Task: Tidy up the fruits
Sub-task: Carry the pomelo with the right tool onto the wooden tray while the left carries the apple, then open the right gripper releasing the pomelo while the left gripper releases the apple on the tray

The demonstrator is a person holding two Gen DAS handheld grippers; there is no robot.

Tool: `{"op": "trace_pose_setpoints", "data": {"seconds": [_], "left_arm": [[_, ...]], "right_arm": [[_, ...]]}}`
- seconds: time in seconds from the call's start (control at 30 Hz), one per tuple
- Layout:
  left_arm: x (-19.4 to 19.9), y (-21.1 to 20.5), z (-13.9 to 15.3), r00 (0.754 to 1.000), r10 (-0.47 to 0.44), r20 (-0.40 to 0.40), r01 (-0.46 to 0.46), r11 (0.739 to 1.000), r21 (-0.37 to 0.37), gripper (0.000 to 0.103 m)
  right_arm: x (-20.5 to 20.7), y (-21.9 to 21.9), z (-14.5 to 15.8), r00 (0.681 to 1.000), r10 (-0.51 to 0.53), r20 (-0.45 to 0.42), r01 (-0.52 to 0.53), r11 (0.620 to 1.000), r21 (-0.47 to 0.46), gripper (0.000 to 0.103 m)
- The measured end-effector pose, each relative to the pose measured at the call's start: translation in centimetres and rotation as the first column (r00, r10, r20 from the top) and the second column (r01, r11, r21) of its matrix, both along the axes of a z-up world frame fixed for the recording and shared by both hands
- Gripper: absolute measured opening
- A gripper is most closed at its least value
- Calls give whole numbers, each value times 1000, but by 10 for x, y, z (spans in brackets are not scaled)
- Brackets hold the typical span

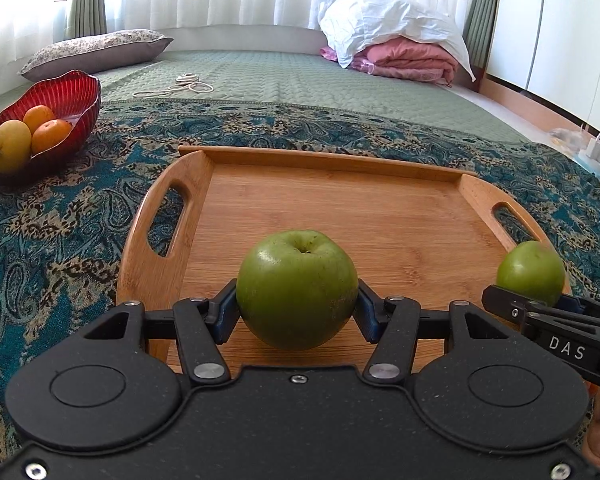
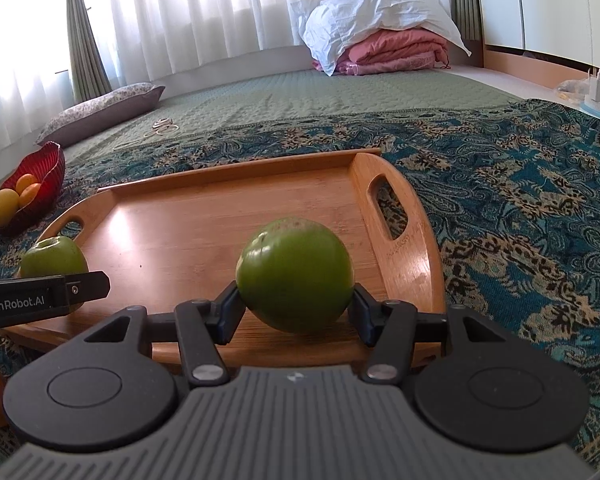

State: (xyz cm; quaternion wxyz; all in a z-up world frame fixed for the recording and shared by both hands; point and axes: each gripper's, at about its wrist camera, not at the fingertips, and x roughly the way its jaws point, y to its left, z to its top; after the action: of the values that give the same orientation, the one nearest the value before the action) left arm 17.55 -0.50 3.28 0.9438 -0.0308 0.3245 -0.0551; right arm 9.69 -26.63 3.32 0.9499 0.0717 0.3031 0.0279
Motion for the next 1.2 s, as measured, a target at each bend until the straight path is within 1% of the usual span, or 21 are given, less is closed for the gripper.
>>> {"op": "trace_pose_setpoints", "data": {"seconds": [0.3, 0.83, 1.03, 1.07, 1.1, 1.17, 1.2], "left_arm": [[4, -2, -6, 1000, 0, -20, 0, 1000, 1, 55], [4, -3, -6, 1000, -6, -15, 6, 1000, 18, 55], [0, -3, -5, 1000, -2, -5, 2, 1000, 22, 56], [-2, -2, -4, 1000, -2, 0, 2, 1000, 23, 60], [-3, -1, -3, 1000, -1, 4, 1, 1000, 23, 67], [-6, -1, -2, 1000, -2, 11, 2, 1000, 23, 71], [-7, -1, -1, 1000, -4, 13, 4, 1000, 24, 73]], "right_arm": [[-2, 2, 4, 1000, 3, 19, -3, 1000, -23, 57], [-9, -2, 3, 1000, 6, 6, -6, 1000, -3, 57], [-14, 1, 4, 1000, 5, 13, -4, 1000, -22, 60], [-14, 1, 5, 1000, 4, 14, -4, 1000, -19, 61], [-15, 1, 5, 1000, 3, 16, -3, 1000, -19, 64], [-17, 1, 6, 1000, 3, 21, -2, 1000, -17, 71], [-18, 1, 7, 1000, 4, 24, -4, 1000, -17, 72]]}}
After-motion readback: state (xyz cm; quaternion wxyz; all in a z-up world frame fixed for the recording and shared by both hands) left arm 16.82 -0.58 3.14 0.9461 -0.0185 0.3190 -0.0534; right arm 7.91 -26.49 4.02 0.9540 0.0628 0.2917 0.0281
